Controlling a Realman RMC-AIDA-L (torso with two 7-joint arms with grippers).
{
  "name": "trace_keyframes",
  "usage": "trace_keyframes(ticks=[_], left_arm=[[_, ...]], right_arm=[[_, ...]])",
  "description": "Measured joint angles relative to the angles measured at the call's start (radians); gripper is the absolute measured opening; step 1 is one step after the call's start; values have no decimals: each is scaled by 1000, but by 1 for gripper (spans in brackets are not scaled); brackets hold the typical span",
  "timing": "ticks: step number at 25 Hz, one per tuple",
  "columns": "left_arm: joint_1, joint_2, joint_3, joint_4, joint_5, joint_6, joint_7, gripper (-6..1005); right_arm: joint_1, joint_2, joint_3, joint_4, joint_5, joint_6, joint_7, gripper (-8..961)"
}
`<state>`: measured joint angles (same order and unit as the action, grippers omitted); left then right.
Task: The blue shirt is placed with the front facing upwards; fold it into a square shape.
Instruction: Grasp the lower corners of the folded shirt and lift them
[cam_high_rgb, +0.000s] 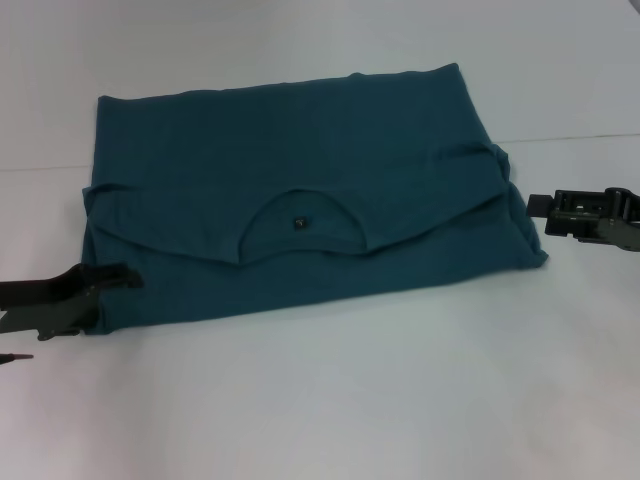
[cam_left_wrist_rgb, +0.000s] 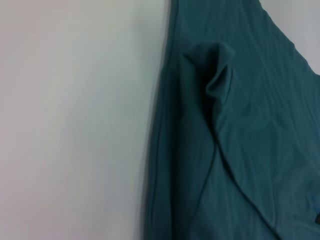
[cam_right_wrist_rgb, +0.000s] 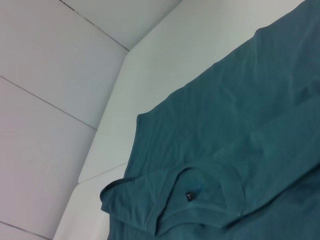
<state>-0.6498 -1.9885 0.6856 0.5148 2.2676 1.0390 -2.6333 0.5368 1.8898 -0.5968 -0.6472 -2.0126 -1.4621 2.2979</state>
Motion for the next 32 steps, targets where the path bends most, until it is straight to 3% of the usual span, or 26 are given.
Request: trace_keyframes(ticks=[6,8,20,25,32], left_arm=[[-5,-1,16,20,2,15,3,773],[-8,-1,19,21,2,16,3,577],[-18,1,22,23,14,17,3,326],[-19,3,22,29,13,19,4,139],[-29,23,-13,34,3,88,28,2]], right_arm=[[0,0,0,0,0,0,0,685],[0,0,0,0,0,0,0,685],[-1,0,0,0,0,-1,-1,685],[-3,-1,-3,0,0,0,-2,686],[12,-17,-9,-7,-54,0,4,685]])
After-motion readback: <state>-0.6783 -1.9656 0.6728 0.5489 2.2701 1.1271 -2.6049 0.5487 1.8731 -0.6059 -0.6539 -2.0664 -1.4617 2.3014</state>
